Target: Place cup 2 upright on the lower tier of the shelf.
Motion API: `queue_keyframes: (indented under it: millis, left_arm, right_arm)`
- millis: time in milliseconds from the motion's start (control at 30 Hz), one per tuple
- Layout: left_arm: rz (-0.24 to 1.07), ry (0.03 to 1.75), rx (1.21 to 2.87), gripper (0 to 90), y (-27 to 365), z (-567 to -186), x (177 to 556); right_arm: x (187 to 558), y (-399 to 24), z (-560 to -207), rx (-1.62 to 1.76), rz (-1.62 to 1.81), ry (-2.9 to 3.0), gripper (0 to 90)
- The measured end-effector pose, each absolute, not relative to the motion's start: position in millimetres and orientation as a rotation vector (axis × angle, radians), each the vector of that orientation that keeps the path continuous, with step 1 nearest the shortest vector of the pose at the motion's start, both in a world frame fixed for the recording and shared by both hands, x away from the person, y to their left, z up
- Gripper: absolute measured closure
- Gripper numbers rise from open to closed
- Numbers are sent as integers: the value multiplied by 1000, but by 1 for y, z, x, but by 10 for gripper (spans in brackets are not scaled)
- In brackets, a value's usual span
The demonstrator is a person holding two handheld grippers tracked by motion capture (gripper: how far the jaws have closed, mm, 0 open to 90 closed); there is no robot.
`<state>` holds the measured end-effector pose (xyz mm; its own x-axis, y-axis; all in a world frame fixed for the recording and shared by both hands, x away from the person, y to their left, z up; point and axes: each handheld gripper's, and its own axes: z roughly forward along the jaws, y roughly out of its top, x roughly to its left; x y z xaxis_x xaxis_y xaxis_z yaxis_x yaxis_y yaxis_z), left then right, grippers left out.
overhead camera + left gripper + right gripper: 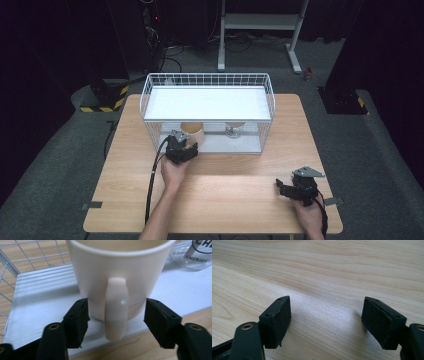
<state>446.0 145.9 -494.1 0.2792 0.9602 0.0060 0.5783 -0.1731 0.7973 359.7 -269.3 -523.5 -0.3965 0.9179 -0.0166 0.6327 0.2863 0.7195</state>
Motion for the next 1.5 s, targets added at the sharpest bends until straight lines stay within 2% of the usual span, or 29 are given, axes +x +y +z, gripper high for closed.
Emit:
queue_keyframes:
  millis: [700,1500]
  left_arm:
    - [672,1432,1839,555,149,-501,457]
    - [665,1470,1800,639,148,-507,474]
  right_arm:
    - [360,-269,-523,1389,891,2131,238]
    - [360,-269,-523,1392,891,2130,238]
